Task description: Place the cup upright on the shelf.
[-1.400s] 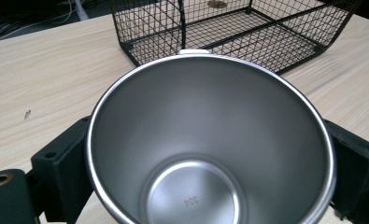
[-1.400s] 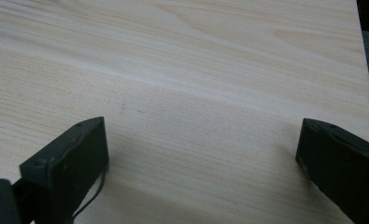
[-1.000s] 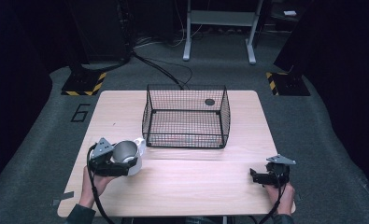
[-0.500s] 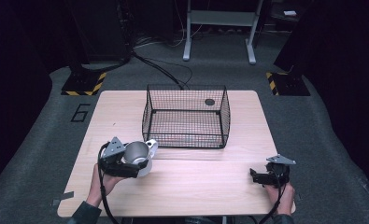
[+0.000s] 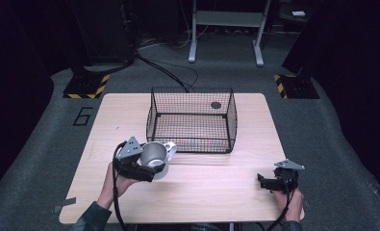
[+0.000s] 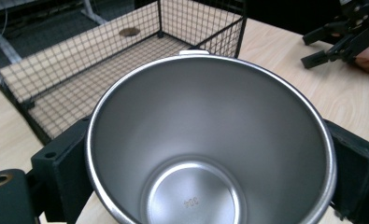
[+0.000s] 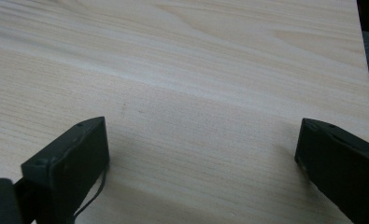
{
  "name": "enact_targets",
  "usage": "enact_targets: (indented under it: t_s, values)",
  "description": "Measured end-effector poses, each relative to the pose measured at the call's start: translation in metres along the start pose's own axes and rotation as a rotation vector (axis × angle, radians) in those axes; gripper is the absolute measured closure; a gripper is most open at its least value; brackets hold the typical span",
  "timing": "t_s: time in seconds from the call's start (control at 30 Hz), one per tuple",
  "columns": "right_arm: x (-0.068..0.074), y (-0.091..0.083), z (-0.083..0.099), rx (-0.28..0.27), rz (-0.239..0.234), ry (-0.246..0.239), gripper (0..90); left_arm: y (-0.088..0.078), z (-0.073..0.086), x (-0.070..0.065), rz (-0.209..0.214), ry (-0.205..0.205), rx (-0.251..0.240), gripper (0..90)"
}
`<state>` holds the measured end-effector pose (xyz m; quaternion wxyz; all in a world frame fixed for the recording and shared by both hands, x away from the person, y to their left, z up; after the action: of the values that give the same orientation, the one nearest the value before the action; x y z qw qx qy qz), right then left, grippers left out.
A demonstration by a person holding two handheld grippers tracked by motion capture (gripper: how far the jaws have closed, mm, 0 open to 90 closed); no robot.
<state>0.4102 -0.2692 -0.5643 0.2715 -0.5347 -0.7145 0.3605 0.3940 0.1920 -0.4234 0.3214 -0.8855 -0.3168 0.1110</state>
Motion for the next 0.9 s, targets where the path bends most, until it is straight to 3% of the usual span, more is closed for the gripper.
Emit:
enact_targets:
  t_s: [0.27,0.9]
  values:
    - [0.000,0.000,0.000,-0.002,0.001,0.002,2.6,0.002,-0.026,0.003,-0.003,0.024,-0.012,6.6]
    - [0.000,0.000,0.000,-0.003,0.000,-0.002,2.6,0.020,-0.056,0.020,0.014,0.002,-0.016,6.6]
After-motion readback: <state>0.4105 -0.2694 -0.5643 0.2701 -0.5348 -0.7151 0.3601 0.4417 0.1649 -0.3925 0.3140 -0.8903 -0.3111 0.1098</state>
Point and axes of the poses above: each handheld gripper's, and its own axes: y roughly forward along the jaws, z roughly out of its underside, x roughly to its left, the point moved 5 cm from there along y, roughly forward along the jaws, and after that the axes turned 10 degrees about x, right-handed, at the moved point
